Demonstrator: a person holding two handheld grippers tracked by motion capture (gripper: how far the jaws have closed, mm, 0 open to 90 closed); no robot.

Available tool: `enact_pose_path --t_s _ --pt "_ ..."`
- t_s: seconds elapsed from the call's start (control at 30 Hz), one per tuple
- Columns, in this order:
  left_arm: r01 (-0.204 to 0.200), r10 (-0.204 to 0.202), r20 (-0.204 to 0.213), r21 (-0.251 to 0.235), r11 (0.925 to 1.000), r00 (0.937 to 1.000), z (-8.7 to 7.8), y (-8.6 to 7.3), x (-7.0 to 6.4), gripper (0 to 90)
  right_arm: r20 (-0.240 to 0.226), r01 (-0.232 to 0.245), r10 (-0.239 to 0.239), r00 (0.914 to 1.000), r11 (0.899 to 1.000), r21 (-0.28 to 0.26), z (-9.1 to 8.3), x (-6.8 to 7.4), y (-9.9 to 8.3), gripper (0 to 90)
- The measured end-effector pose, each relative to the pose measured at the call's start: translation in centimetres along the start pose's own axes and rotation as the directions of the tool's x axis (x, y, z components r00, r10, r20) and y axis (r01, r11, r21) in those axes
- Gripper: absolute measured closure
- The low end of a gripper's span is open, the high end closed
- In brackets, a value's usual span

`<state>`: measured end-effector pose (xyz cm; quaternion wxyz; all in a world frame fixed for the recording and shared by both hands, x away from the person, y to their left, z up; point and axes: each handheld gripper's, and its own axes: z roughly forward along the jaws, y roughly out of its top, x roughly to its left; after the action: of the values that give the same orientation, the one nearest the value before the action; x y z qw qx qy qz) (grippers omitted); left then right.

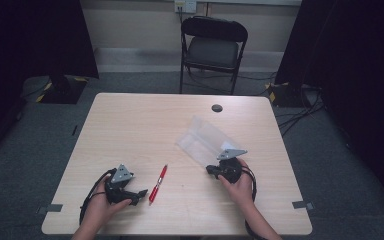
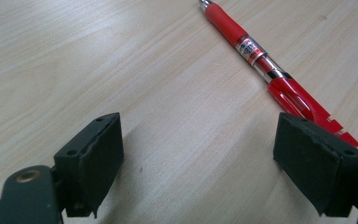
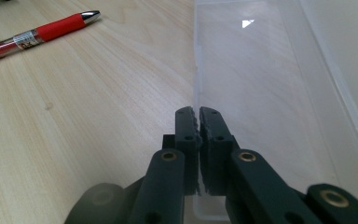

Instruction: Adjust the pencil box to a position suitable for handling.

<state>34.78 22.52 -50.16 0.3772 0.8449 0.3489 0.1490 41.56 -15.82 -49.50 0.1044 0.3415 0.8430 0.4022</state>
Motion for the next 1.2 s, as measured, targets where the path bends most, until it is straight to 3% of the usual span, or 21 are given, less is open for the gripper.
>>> enact_pose_path --t_s 0.77,1.2 --pt "-0.007 0.007 -0.002 0.001 1.0000 1.0000 0.0 0.0 0.0 15.7 0.000 0.015 -0.015 0.9999 1.000 0.004 0.0 -0.2 0.1 85.3" --pt "0.000 0.000 0.001 0.001 1.0000 1.0000 0.0 0.0 0.0 15.7 0.022 0.028 -0.028 0.9993 1.000 0.012 -0.6 -0.8 0.1 74.9"
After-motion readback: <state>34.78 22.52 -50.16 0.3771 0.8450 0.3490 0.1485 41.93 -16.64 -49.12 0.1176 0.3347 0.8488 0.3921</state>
